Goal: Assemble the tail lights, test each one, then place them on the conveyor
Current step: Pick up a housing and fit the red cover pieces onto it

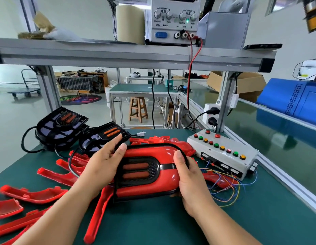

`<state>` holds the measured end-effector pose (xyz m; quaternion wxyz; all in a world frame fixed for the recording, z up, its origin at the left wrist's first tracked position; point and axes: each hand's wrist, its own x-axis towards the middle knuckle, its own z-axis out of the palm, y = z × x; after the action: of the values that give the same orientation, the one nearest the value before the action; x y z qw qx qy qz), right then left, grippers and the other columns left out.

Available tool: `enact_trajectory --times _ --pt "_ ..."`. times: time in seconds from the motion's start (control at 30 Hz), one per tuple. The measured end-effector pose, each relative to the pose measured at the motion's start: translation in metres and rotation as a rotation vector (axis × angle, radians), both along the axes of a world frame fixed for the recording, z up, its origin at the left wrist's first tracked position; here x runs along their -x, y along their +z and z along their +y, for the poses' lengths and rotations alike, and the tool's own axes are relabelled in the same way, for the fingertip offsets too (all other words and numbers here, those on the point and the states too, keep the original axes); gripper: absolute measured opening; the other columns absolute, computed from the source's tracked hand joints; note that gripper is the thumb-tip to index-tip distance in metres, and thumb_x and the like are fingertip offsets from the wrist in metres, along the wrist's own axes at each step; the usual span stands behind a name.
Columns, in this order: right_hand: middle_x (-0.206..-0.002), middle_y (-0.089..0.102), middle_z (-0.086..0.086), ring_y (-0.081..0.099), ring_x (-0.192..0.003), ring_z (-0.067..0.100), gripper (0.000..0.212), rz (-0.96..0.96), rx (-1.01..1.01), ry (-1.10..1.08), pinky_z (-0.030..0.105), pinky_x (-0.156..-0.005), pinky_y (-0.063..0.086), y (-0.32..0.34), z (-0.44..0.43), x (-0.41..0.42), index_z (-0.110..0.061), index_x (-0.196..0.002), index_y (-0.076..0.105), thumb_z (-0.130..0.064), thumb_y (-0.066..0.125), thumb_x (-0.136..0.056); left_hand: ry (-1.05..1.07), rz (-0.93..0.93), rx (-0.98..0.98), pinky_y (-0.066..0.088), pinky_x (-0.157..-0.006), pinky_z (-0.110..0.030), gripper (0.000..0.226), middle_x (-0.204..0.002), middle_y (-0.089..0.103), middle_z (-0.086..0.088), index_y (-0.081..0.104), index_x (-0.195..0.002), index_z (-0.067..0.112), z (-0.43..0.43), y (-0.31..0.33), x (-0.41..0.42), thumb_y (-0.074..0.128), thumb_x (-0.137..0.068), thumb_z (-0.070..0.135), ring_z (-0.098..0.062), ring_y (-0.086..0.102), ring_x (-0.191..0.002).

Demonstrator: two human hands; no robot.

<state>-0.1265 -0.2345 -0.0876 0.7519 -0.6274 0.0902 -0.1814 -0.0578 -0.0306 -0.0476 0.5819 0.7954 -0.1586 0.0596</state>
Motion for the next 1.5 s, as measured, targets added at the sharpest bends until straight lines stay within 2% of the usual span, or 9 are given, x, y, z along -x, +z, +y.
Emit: enact_trajectory --times 0.13,0.4,0.47,0.57,0.7,1.1,1.23,1.33,1.5 --pt "-0.118 0.07 -0.002 0.065 -0.111 0.022 0.076 -0.049 -0.044 -0.058 0.05 -0.1 0.049 0.001 -0.002 -0.002 -0.035 -0.116 0.063 -0.086 0.064 -0.061 -0.157 0.316 0.415 0.054 -0.086 -0.054 0.034 -0.107 0.072 -0.017 0.066 -0.103 0.022 -0.021 0.005 0.016 0.05 -0.094 0.05 -0.037 0.07 -0.097" --pt "-0.121 0.069 -0.001 0.065 -0.113 0.021 0.071 -0.086 -0.095 -0.048 0.048 -0.099 0.05 -0.001 -0.004 -0.004 -0.033 -0.12 0.062 -0.078 0.068 -0.066 -0.124 0.295 0.504 0.058 -0.059 -0.044 0.031 -0.098 0.074 -0.014 0.054 -0.112 0.028 -0.034 0.005 0.027 0.039 -0.099 0.051 -0.037 0.073 -0.08" --pt "-0.126 0.066 0.0 0.063 -0.117 0.022 0.085 -0.059 -0.112 -0.053 0.05 -0.102 0.048 -0.002 -0.004 -0.005 -0.029 -0.129 0.057 -0.08 0.07 -0.062 -0.141 0.295 0.524 0.058 -0.056 -0.042 0.028 -0.095 0.074 -0.015 0.056 -0.106 0.029 -0.035 0.005 0.029 0.039 -0.099 0.05 -0.038 0.073 -0.076" --pt "-0.128 0.065 0.0 0.062 -0.118 0.023 0.095 -0.044 -0.131 -0.053 0.051 -0.102 0.048 -0.002 -0.004 -0.006 -0.026 -0.134 0.053 -0.08 0.072 -0.058 -0.142 0.295 0.542 0.058 -0.056 -0.044 0.025 -0.094 0.074 -0.018 0.057 -0.099 0.029 -0.036 0.006 0.03 0.04 -0.1 0.048 -0.04 0.072 -0.075" --pt "-0.113 0.073 0.004 0.069 -0.105 0.026 0.072 -0.076 -0.139 -0.026 0.052 -0.094 0.053 -0.002 -0.005 -0.005 -0.026 -0.119 0.064 -0.073 0.072 -0.065 -0.152 0.307 0.553 0.057 -0.057 -0.047 0.024 -0.091 0.074 -0.019 0.058 -0.094 0.031 -0.038 0.008 0.031 0.041 -0.1 0.047 -0.042 0.072 -0.074" --pt "-0.101 0.075 0.006 0.072 -0.094 0.028 0.05 -0.041 -0.101 0.008 0.054 -0.085 0.057 0.007 -0.003 0.002 -0.028 -0.098 0.071 -0.069 0.065 -0.07 -0.156 0.339 0.524 0.057 -0.058 -0.047 0.024 -0.094 0.074 -0.016 0.057 -0.1 0.033 -0.036 0.005 0.024 0.042 -0.098 0.052 -0.04 0.072 -0.076" --pt "-0.096 0.076 0.006 0.074 -0.079 0.023 0.054 -0.009 -0.097 0.032 0.029 -0.051 0.054 0.012 0.0 0.006 -0.03 -0.094 0.071 -0.075 0.058 -0.067 -0.172 0.474 0.524 0.058 -0.063 -0.05 0.053 -0.096 0.074 -0.017 0.067 -0.108 0.026 -0.032 0.005 0.022 0.037 -0.093 0.067 -0.039 0.072 -0.082" --pt "-0.089 0.076 0.008 0.073 -0.067 0.024 0.057 0.018 -0.091 0.039 0.026 -0.042 0.047 0.017 0.001 0.009 -0.032 -0.089 0.071 -0.081 0.053 -0.065 -0.169 0.568 0.526 0.058 -0.067 -0.053 0.073 -0.096 0.074 -0.02 0.077 -0.098 0.019 -0.03 0.005 0.022 0.031 -0.088 0.075 -0.039 0.072 -0.085" --pt "-0.091 0.076 0.004 0.074 -0.076 0.026 0.055 0.027 -0.059 -0.018 0.026 -0.047 0.05 0.017 0.003 0.01 -0.029 -0.095 0.068 -0.075 0.055 -0.069 -0.126 0.429 0.471 0.055 -0.076 -0.062 0.039 -0.1 0.073 -0.018 0.064 -0.098 0.03 -0.03 0.005 0.022 0.034 -0.099 0.054 -0.039 0.072 -0.087"
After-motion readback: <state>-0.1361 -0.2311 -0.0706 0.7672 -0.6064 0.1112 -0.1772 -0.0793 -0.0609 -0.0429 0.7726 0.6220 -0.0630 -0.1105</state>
